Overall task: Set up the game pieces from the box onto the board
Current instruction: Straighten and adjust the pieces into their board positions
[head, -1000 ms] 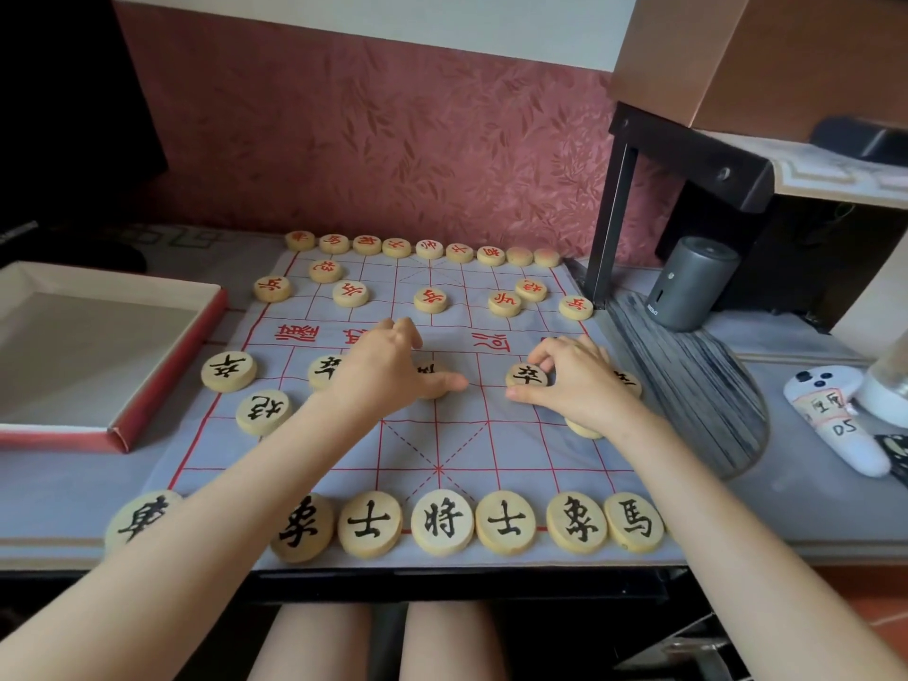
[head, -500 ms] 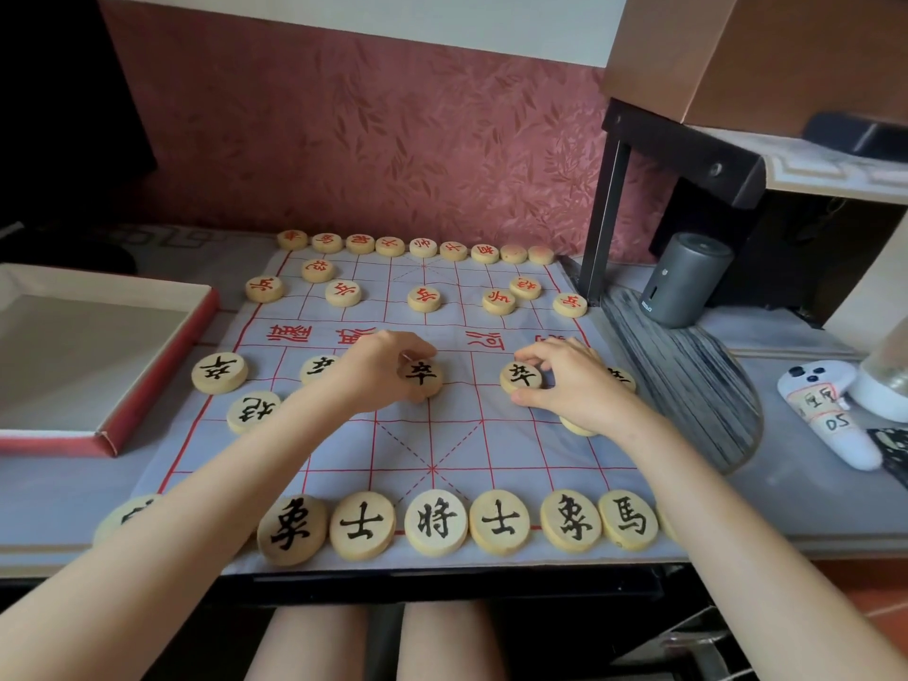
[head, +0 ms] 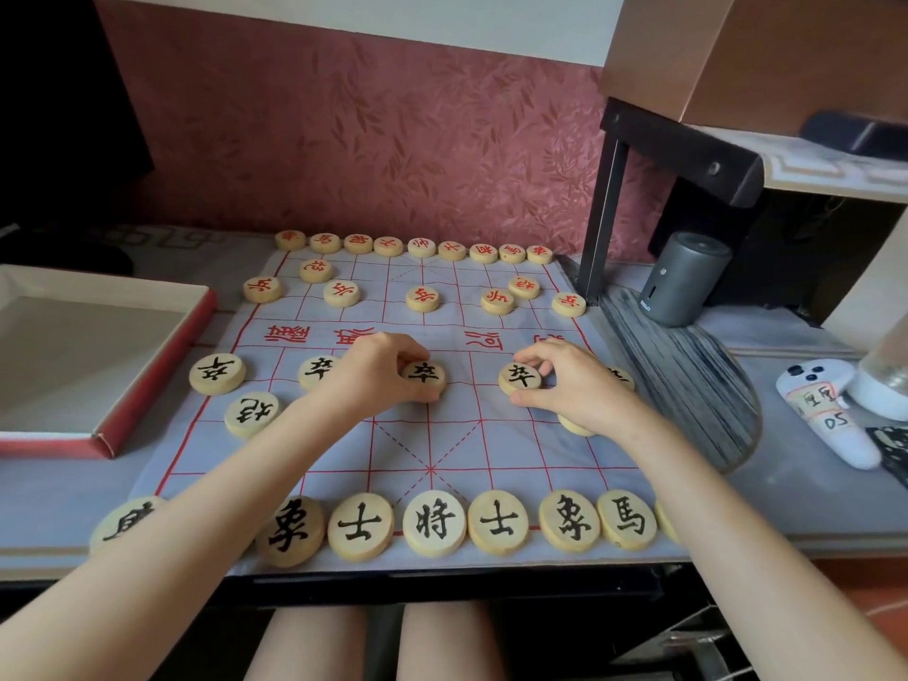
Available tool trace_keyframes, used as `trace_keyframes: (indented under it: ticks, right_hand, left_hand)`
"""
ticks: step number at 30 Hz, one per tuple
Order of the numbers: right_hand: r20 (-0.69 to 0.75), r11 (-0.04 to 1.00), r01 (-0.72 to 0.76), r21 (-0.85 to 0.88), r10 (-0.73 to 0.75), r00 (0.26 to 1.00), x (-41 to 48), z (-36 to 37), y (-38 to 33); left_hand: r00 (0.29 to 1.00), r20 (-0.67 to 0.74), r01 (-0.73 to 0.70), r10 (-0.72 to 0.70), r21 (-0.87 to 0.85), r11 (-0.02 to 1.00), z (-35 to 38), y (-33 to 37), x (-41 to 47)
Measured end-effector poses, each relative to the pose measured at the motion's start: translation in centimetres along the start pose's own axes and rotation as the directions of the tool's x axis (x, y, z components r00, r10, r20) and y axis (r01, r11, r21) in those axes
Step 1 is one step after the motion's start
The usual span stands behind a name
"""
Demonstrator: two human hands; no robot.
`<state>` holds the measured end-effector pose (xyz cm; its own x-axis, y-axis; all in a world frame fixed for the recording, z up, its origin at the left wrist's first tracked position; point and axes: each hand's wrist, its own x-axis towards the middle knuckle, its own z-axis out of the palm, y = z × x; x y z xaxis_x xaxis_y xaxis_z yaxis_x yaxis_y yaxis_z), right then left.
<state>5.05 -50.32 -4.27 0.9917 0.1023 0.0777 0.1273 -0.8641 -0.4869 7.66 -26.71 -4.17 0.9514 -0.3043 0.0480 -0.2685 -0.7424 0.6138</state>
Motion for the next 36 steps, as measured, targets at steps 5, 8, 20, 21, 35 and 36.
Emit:
trace_keyframes:
  ticks: [5,8,20,21,35,36]
  right_hand:
    - [-0.034,1.0,-0.009,0.012,0.009,0.999,-0.04,0.18,0.03]
    - [-0.042,1.0,-0.001,0.008,0.001,0.999,-0.02,0.27,0.02]
    - [-0.05,1.0,0.01,-0.014,-0.01,0.999,-0.11,0.37,0.26]
    - [-0.05,1.0,0.012,-0.017,-0.013,0.999,-0.11,0.34,0.23]
    - [-0.056,0.998,0.014,-0.056,-0.017,0.998,-0.16,0.29,0.14]
    - [-0.054,0.998,0.013,-0.058,-0.017,0.998,-0.15,0.3,0.13]
  left_hand:
    - [1.0,-0.009,-0.004,0.005,0.003,1.0,0.2,0.13,-0.01]
    - [1.0,-0.003,-0.009,0.009,0.006,1.0,0.19,0.1,0.01]
    - [1.0,-0.012,-0.009,0.01,0.047,0.999,0.31,0.31,-0.07]
    - [1.0,-0.013,-0.009,0.01,0.048,0.999,0.31,0.32,-0.07]
    - [1.0,-0.024,-0.016,0.017,0.03,0.999,0.45,0.11,-0.11]
    - [0.999,-0.025,-0.019,0.02,0.029,0.999,0.48,0.08,-0.11]
